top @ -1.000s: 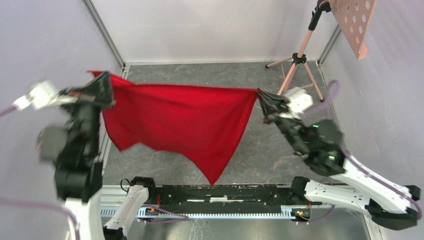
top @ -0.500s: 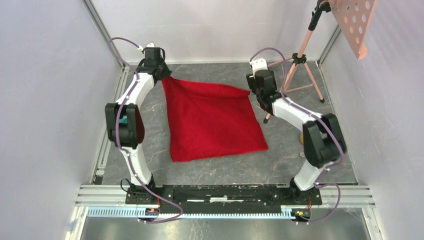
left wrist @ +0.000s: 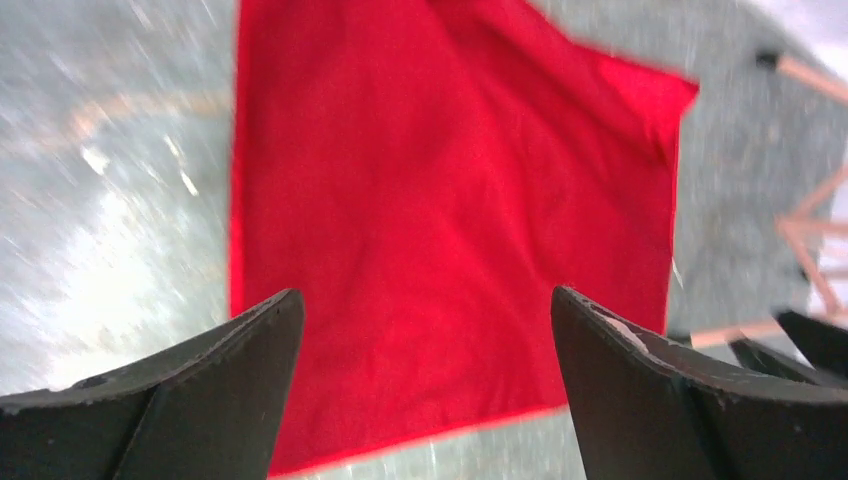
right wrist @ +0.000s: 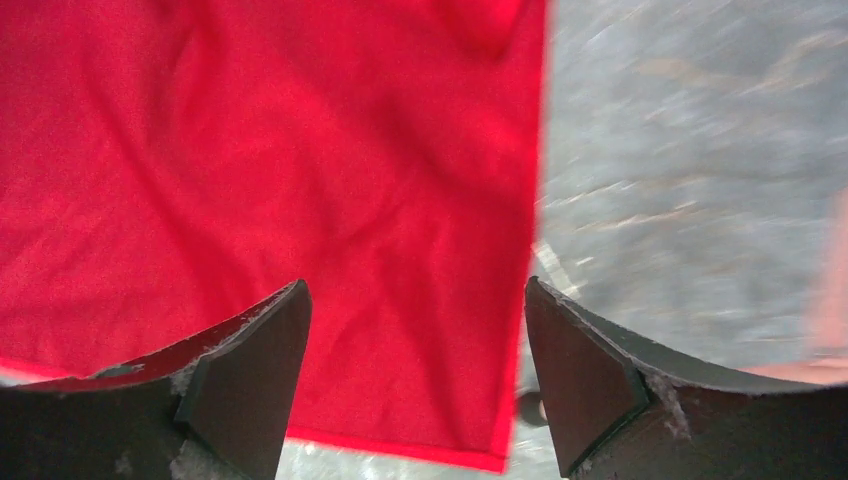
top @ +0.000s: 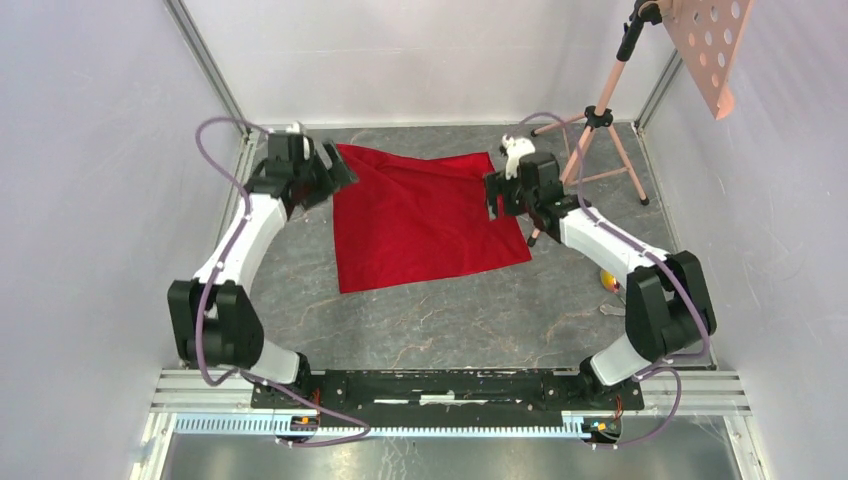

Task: Fold the napkin into a case and place the utensils inside
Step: Flatten out the crumpled napkin at the center of the board, then smooth out the napkin at the center of the board.

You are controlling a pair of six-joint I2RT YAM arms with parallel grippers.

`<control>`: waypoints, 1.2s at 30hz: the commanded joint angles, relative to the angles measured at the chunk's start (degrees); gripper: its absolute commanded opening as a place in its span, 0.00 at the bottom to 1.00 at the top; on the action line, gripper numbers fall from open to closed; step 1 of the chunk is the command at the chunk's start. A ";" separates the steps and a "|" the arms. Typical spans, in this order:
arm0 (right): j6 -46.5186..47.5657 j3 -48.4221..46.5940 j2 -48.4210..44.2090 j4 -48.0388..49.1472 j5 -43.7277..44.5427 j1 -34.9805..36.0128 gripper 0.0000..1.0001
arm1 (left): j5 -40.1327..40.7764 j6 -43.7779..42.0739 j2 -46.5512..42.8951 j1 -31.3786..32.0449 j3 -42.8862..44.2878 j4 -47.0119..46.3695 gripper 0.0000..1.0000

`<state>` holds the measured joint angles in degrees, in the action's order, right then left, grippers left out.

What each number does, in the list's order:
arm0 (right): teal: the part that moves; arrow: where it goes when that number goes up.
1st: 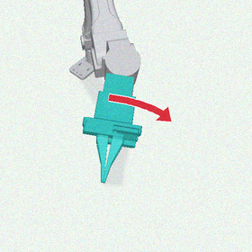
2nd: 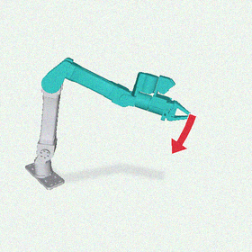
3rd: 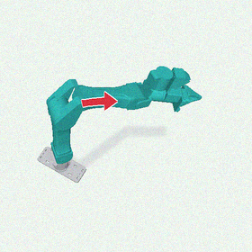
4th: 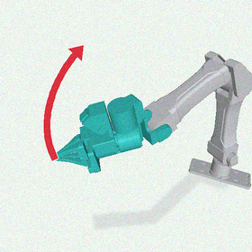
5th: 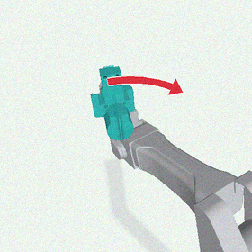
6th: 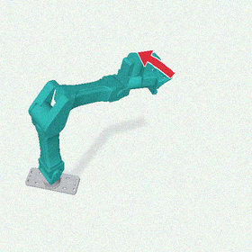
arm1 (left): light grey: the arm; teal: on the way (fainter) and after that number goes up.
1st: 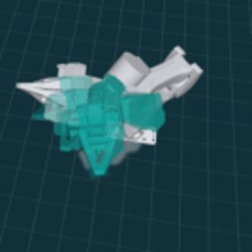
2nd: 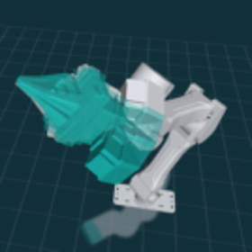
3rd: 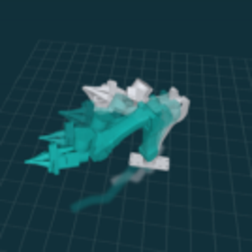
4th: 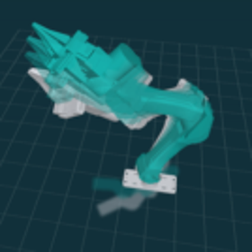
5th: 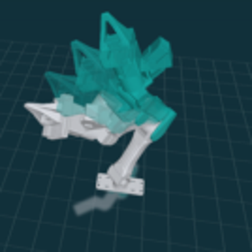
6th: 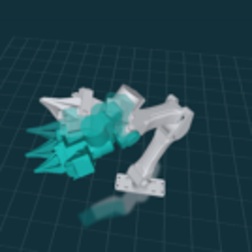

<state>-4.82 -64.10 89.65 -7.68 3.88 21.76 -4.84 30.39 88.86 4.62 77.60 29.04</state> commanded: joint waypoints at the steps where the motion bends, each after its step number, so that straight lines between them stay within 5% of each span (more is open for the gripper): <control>1: -6.93 6.17 1.09 7.26 -16.27 1.25 0.83 | -13.62 7.72 -4.24 3.16 -16.62 -9.27 0.99; 7: -5.21 7.21 5.45 6.32 -13.05 3.85 0.79 | -14.76 10.45 0.15 10.90 -22.72 -15.56 1.00; 20: -11.03 20.42 5.35 15.94 -7.69 8.01 0.77 | 6.88 21.81 -4.38 12.71 -35.25 -6.73 1.00; 28: -17.45 32.09 -0.68 17.28 -2.68 16.44 0.76 | 13.19 25.93 -17.00 11.90 -43.17 2.74 1.00; 36: -24.94 38.88 -20.17 13.45 -5.24 27.82 0.78 | 14.40 21.80 -35.59 11.62 -42.28 7.35 1.00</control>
<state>-24.97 -26.02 77.30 11.22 0.03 47.70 7.94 54.39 59.20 16.36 32.51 35.05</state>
